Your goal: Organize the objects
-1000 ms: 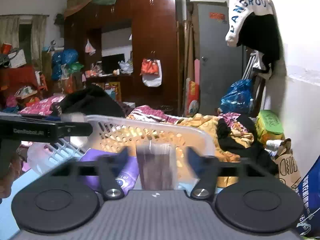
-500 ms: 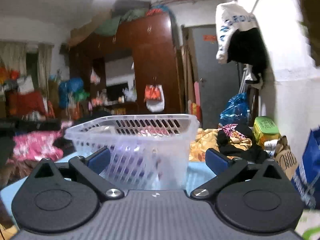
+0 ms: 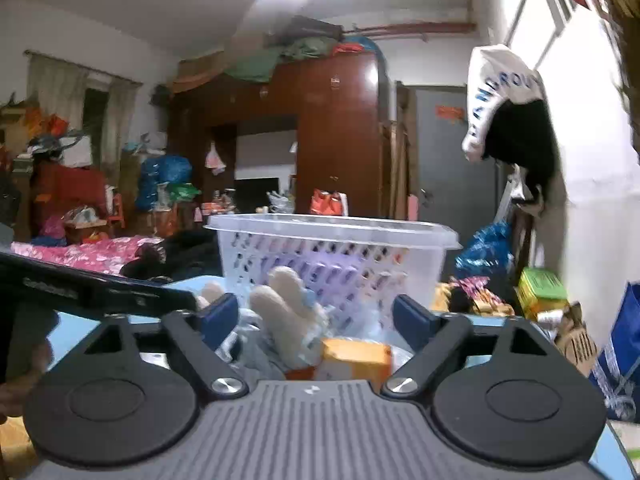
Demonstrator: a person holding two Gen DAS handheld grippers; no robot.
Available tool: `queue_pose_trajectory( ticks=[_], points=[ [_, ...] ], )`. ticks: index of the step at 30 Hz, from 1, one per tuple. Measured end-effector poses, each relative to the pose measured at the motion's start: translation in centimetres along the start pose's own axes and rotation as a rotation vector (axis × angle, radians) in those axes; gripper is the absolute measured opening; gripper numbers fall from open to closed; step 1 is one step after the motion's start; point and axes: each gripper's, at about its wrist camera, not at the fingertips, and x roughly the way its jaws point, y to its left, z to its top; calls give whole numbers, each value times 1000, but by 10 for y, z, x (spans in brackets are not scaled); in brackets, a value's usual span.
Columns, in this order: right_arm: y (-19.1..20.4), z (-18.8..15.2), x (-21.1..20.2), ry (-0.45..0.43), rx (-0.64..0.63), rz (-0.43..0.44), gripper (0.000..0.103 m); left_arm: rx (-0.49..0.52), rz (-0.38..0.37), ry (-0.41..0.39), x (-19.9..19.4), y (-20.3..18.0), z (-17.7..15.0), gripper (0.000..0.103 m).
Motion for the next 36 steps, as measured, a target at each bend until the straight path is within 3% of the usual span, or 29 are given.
queue_pose_trajectory(
  ticks=[1, 3, 7, 11, 14, 25, 36],
  points=[
    [2, 2, 6, 7, -22, -4, 75, 1, 1, 0, 1, -1, -3, 89],
    [9, -2, 7, 14, -52, -4, 59, -10, -7, -2, 3, 0, -7, 80],
    [12, -8, 13, 31, -82, 7, 47, -26, -35, 22, 10, -2, -13, 65],
    [11, -13, 11, 28, -91, 14, 27, -15, -46, 31, 18, -13, -15, 52],
    [12, -16, 4, 13, -106, 5, 19, 4, -54, 25, 19, -21, -17, 26],
    [2, -15, -11, -18, -31, 13, 15, 52, -80, -62, 3, -33, -14, 21],
    [-12, -1, -23, -63, 18, 42, 14, 26, -127, -121, -13, -35, 0, 21]
  ],
)
